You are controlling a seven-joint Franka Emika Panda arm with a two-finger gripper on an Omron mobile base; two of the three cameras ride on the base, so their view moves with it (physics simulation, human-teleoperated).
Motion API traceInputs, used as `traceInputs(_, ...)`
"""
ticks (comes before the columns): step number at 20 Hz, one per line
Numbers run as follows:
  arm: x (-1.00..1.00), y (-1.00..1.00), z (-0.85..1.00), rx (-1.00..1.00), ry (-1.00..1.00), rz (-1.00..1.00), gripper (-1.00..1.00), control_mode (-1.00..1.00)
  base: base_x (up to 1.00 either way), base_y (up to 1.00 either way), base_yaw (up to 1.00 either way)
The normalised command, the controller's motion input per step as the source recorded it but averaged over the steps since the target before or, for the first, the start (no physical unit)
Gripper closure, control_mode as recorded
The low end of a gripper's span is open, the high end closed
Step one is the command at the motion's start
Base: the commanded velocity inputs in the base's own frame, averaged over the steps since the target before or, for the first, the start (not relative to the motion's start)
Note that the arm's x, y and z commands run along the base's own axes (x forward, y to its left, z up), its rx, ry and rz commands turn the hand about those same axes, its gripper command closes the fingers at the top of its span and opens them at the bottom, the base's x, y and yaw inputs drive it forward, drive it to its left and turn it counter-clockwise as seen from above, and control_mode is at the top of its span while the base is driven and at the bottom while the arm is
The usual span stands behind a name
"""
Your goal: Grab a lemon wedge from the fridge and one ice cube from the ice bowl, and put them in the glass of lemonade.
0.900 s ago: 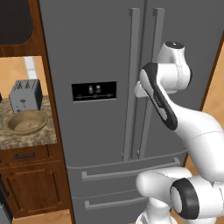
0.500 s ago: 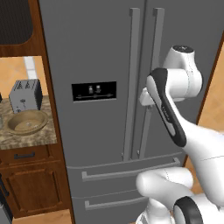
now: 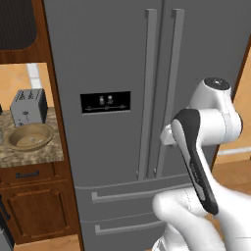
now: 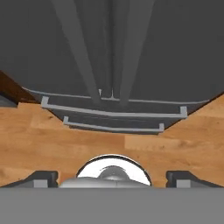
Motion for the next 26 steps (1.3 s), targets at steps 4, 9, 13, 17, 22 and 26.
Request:
traceInputs(4, -0.13, 0.70, -0.46, 0.00, -0.20, 0.00, -1.00, -1.00, 0.00, 0.00, 0.00)
traceInputs(9, -0.09, -0.42, 0.14, 0.00, -0.23, -0.01, -1.00, -1.00, 0.00, 0.00, 0.00)
traceInputs(13, 0.31, -0.13, 0.16, 0.00, -0.04, 0.00, -1.00, -1.00, 0.00, 0.00, 0.00)
traceInputs(17, -0.19, 0.02, -0.07, 0.00, -0.02, 0.00, -1.00, 1.00, -0.25, 0.08, 0.00)
traceInputs(22, 0.00, 0.00, 0.00, 0.00, 0.00, 0.00, -1.00, 1.00, -0.25, 0.96, 0.00)
traceInputs(26, 0.00, 0.00, 0.00, 0.00, 0.00, 0.00, -1.00, 1.00, 0.41, 1.00, -0.02)
